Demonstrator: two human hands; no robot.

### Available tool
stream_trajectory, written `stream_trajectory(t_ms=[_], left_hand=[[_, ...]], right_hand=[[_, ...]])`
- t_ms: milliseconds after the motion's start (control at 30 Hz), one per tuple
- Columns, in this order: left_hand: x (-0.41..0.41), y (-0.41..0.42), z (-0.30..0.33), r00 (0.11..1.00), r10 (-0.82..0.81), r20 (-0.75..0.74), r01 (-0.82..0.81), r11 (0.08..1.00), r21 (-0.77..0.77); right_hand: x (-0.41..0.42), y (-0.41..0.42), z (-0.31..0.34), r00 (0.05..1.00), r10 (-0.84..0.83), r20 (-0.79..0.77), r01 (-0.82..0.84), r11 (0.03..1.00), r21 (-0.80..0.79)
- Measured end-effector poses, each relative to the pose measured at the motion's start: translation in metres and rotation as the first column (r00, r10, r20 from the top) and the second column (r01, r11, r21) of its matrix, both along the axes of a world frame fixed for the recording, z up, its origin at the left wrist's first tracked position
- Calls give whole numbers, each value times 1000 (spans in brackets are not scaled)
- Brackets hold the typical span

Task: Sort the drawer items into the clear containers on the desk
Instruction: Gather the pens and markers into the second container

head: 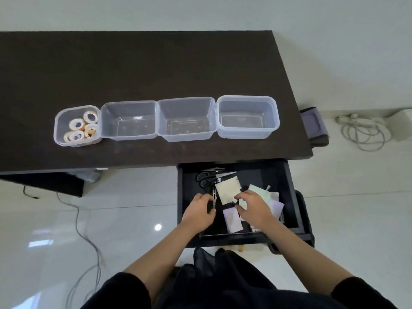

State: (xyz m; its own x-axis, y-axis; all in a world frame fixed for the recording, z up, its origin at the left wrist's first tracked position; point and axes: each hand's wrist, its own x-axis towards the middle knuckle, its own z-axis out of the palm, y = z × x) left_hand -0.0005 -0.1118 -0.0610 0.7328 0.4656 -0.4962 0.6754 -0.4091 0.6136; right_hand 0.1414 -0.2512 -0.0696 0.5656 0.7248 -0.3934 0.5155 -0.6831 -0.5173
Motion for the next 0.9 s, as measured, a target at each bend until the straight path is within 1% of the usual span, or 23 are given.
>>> stream_trajectory(t_ms=[267, 400, 500, 667, 733, 833, 900], left_hand=[[44, -36, -32, 991, 45, -128, -55, 995, -80], [61, -46, -42, 982, 62, -177, -82, 991, -106], [68, -51, -47, 976, 33, -215, -57, 993, -107], [66, -57, -52, 962, -15, -273, -16, 994, -112], [64, -58, -53, 964, -8, -265, -21, 994, -107], [65, -59, -54, 975, 15, -220, -43, 991, -126], [64, -59, -55, 983, 16, -181, -45, 987, -155]], right_hand=[[67, -27, -22, 997, 44, 66, -27, 972, -234], [81, -31, -27, 995, 101, -16, -100, 929, -355], [86, -34, -32, 980, 198, -27, -193, 900, -391], [92, -31, -33, 952, 305, 7, -279, 878, -390], [94, -26, -32, 940, 342, -9, -316, 857, -408], [97, -21, -31, 901, 432, -38, -402, 799, -446], [99, -18, -31, 896, 440, -68, -422, 790, -445]])
